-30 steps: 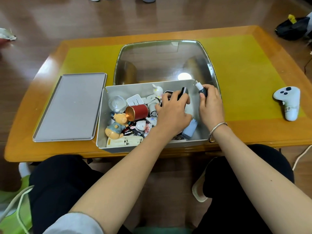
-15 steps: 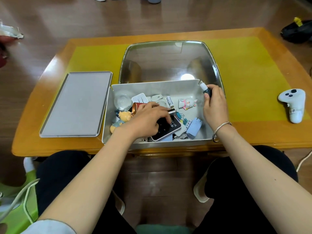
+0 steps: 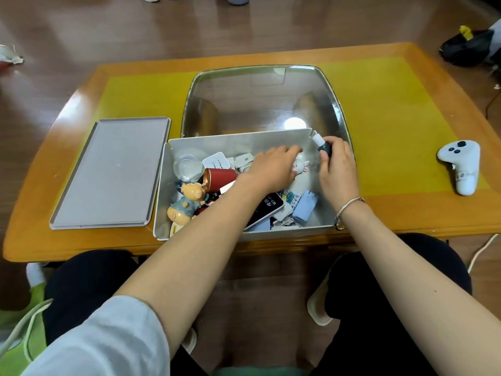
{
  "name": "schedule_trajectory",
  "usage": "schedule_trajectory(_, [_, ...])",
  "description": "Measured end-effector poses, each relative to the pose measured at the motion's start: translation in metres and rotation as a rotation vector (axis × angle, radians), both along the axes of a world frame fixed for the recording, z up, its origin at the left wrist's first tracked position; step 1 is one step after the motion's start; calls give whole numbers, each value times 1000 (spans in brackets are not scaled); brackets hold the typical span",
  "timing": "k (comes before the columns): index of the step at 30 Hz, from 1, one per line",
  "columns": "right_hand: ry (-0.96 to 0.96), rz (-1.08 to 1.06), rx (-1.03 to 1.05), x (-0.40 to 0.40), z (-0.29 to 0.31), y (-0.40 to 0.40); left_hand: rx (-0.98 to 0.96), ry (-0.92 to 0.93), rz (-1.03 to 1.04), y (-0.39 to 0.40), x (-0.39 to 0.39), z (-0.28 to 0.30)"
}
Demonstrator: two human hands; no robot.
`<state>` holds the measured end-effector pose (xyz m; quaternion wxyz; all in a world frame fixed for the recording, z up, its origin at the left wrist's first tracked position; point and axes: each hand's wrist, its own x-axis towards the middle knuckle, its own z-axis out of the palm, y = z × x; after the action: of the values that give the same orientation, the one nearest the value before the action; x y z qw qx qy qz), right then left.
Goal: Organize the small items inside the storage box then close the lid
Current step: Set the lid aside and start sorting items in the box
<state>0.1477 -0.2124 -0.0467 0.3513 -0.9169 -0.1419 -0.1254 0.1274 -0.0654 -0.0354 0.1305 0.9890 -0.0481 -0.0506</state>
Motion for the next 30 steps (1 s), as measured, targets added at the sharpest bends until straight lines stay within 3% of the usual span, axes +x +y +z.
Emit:
schedule_trajectory(4, [15, -5, -5, 1, -1, 0, 200, 136, -2, -15, 17, -13])
schedule_trajectory(8, [14, -3, -12, 1, 0, 0, 313, 38, 28, -19, 12, -20])
schedule_trajectory(16, [28, -12, -33, 0, 2, 0, -43, -365, 274, 25, -23, 14])
schedule_trajectory(22, [26, -16, -35, 0, 0, 1, -11, -270, 533, 91, -58, 25])
schedule_trajectory(26, [30, -21, -29, 0, 0, 1, 85, -151, 568, 101, -67, 21])
schedule_trajectory(30, [30, -20, -28, 1, 0, 1, 78, -228, 608, 85, -63, 23])
